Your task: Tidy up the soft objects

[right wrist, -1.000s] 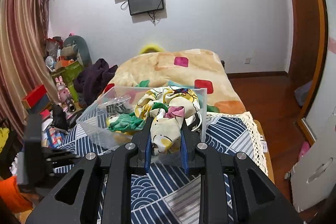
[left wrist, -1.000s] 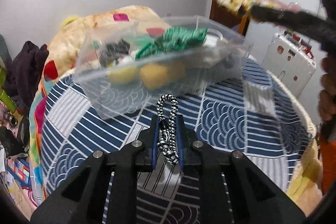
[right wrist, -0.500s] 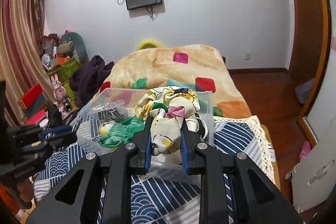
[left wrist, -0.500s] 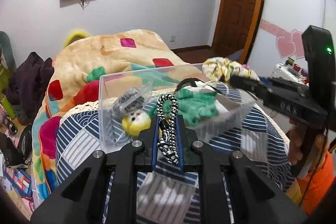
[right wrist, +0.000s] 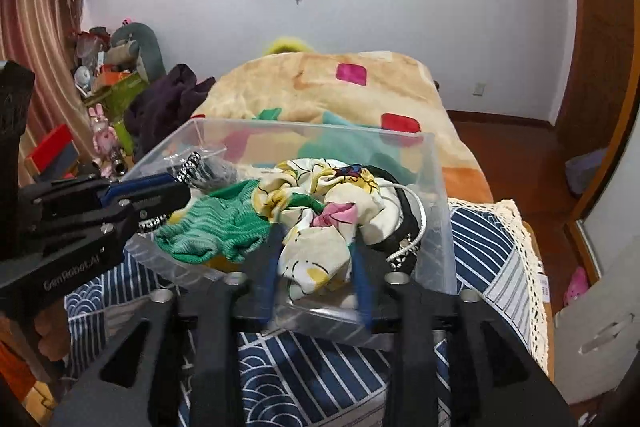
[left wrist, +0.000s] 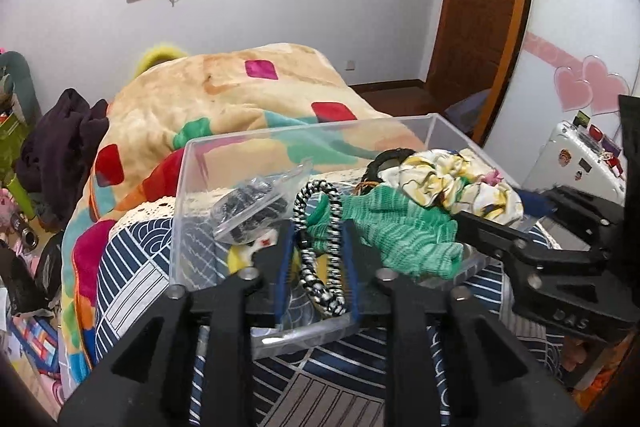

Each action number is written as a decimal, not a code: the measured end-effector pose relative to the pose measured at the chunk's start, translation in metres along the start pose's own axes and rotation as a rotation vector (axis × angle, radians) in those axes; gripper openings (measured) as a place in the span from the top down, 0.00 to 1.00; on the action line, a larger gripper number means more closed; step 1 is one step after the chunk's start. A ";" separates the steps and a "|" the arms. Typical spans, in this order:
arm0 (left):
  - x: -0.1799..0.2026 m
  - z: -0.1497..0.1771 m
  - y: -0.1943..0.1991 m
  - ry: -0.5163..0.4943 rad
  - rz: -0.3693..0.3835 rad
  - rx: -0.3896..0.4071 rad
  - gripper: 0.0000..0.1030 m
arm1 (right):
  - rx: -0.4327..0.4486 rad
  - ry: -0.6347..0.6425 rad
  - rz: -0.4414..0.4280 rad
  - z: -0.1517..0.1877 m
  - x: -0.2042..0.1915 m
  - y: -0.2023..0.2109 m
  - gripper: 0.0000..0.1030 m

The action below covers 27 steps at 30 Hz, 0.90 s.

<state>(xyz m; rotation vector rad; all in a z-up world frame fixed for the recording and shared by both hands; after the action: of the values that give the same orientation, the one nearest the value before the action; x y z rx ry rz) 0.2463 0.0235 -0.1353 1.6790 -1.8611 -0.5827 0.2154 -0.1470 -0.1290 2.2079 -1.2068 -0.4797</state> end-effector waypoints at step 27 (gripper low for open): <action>0.009 -0.004 0.152 0.019 0.028 0.316 0.40 | 0.254 0.038 0.007 -0.026 -0.014 0.099 0.21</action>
<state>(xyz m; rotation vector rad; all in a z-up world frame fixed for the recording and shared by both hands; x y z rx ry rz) 0.1349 0.0327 -0.0324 1.8430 -2.0421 -0.2697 0.1590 -0.1689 -0.0457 2.4117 -1.3167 -0.2931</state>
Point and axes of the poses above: each gripper's, at about its wrist camera, not at the fingertips, and y roughly against the way its jaws point, x to its right, z to its underside, the point moved 3 cm from there along -y, roughly the way its jaws point, and after that the axes turned 4 degrees about y, right-handed, at the moved point
